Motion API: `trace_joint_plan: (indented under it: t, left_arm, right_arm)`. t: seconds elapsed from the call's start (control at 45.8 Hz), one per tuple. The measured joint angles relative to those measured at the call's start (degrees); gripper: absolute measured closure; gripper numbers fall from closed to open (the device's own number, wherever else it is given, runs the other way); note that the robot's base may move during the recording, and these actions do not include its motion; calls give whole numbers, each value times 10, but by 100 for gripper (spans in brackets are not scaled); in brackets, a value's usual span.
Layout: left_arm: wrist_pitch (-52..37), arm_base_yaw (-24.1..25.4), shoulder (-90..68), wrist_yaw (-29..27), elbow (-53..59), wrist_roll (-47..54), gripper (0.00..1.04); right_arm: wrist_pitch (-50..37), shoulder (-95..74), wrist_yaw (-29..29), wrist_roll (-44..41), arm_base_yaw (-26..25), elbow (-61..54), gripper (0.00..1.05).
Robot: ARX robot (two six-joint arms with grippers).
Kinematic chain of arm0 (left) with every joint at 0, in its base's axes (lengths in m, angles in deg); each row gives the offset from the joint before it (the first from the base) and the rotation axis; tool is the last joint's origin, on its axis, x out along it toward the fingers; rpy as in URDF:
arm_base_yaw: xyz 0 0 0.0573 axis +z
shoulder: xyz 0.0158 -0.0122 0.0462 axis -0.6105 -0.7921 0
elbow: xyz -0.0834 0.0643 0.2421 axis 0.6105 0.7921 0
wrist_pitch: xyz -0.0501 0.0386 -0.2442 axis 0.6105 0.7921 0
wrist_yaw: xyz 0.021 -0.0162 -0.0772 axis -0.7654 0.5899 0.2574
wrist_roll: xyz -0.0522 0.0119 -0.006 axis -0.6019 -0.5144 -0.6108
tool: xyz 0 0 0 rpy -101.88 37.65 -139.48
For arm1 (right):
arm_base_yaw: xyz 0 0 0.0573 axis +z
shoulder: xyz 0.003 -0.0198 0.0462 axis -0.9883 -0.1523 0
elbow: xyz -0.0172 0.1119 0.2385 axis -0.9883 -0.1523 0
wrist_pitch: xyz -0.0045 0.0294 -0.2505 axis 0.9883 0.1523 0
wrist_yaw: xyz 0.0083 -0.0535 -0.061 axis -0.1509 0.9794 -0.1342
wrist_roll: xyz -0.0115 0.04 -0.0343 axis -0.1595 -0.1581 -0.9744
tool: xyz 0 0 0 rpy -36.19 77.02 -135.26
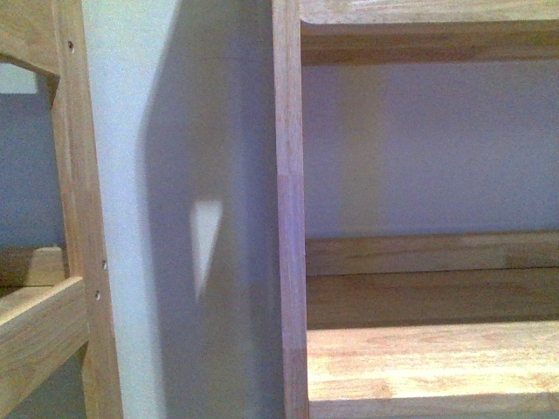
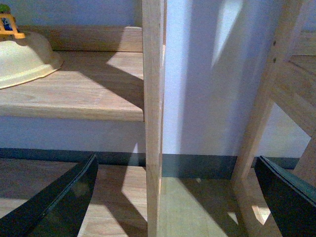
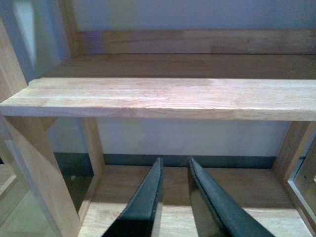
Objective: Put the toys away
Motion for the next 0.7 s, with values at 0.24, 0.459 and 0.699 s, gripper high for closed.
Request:
trace_joint_plan:
  t: [0.24, 0.459, 0.699]
  left_arm:
    - [0, 0, 0, 0, 0, 0, 6]
    - [0, 0, 0, 0, 0, 0, 6]
    - [0, 0, 0, 0, 0, 0, 6]
  right_arm:
    - [0, 0, 0, 0, 0, 0, 43]
    - [0, 0, 0, 0, 0, 0, 5]
    - [0, 0, 0, 0, 0, 0, 6]
